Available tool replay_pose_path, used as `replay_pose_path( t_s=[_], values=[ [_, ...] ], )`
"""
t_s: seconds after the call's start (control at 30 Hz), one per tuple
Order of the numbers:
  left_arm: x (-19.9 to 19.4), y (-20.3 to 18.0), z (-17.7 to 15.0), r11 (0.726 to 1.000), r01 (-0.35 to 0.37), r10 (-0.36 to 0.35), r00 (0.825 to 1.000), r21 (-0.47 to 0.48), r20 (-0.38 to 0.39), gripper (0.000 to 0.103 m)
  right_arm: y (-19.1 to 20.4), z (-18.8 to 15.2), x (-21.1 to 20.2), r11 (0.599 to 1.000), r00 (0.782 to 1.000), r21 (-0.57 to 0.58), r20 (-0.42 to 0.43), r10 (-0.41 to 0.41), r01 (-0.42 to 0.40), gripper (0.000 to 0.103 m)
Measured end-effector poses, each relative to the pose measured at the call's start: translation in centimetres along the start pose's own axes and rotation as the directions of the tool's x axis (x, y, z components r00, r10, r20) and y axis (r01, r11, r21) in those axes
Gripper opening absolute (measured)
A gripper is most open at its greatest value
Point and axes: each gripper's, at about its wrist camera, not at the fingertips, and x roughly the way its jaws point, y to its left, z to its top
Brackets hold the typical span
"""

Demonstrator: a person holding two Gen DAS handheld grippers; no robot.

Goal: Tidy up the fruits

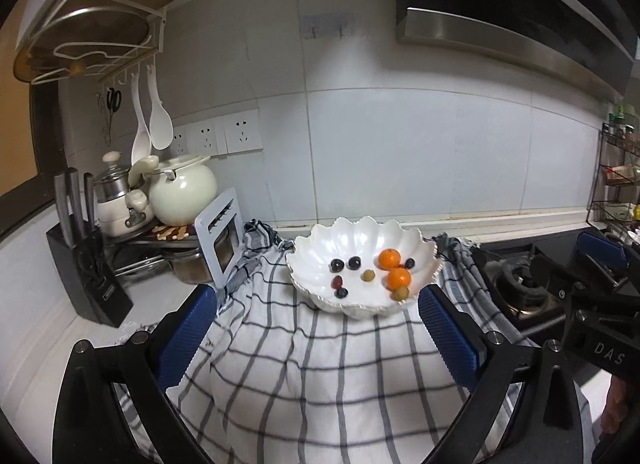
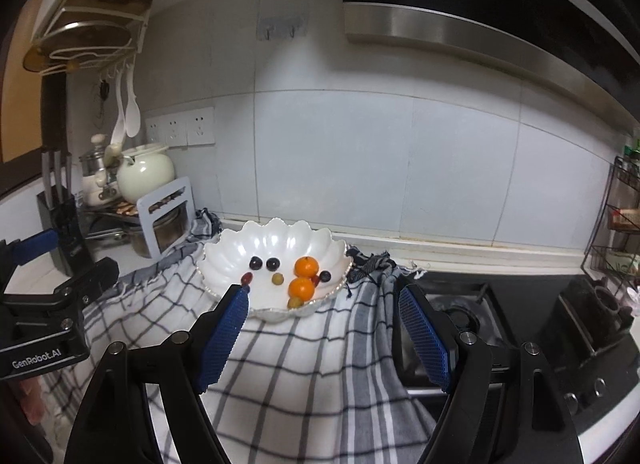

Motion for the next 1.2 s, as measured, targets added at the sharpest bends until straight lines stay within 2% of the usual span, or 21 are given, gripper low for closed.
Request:
replay_pose_path(
  t_s=[0.3, 0.67, 1.2],
  values=[
    [-5.7, -0.6, -2.1, 1.0, -0.015, 0.016, 0.999, -0.008, 0.028, 0.103, -0.5, -2.2, -5.2, 1.0, 1.0, 0.003, 0.016, -0.005, 0.005, 0.079],
    [-10.2, -1.0, -3.9, 0.999, -0.004, 0.005, 0.999, -0.036, 0.034, 0.103, -0.8, -4.4, -9.8, 1.0, 1.0, 0.019, 0.012, 0.002, -0.002, 0.079],
    [-14.0, -2.1, -5.1, 1.0, 0.006, -0.006, 0.999, -0.006, 0.052, 0.103, -1.6, -5.5, -14.2, 0.999, 0.999, 0.033, 0.038, -0.006, 0.005, 0.079]
  ],
)
